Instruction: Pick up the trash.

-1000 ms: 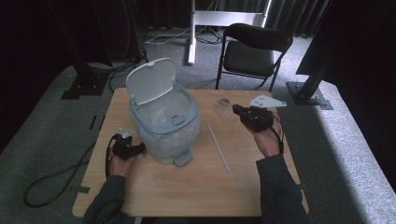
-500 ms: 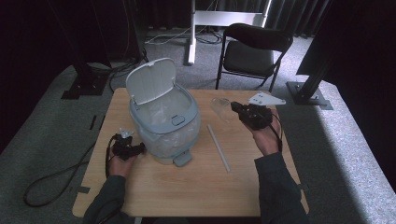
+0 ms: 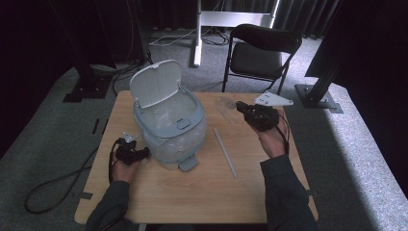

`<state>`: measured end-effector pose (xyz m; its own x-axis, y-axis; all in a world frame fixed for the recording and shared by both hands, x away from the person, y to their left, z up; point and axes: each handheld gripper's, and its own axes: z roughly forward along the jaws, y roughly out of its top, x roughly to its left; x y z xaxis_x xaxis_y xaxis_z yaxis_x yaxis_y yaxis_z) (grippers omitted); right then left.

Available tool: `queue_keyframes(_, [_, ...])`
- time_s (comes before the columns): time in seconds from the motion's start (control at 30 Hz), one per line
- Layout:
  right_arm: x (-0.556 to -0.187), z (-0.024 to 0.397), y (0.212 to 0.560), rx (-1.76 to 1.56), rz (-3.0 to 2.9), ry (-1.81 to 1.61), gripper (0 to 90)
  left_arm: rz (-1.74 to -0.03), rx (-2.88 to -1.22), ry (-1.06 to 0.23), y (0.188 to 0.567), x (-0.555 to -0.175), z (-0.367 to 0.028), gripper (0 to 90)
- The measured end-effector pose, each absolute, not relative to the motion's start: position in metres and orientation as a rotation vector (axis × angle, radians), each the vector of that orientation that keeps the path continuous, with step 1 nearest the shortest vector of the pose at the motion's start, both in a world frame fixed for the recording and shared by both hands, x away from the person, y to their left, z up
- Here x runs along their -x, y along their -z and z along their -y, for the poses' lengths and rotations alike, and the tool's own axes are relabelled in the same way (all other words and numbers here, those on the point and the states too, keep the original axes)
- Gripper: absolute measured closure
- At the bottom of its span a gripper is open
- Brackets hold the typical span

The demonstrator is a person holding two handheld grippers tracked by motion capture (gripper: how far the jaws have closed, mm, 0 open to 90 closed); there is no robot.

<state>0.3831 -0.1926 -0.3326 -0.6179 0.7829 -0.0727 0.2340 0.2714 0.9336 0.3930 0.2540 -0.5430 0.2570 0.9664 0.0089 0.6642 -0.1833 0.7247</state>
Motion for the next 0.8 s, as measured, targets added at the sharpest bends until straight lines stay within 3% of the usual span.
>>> queue_keyframes(0.8, [-0.384,0.180,0.317,-0.870,-1.992,-1.361,86.0,-1.476,-1.926,-0.644,0.543,-0.393,-0.254,30.4])
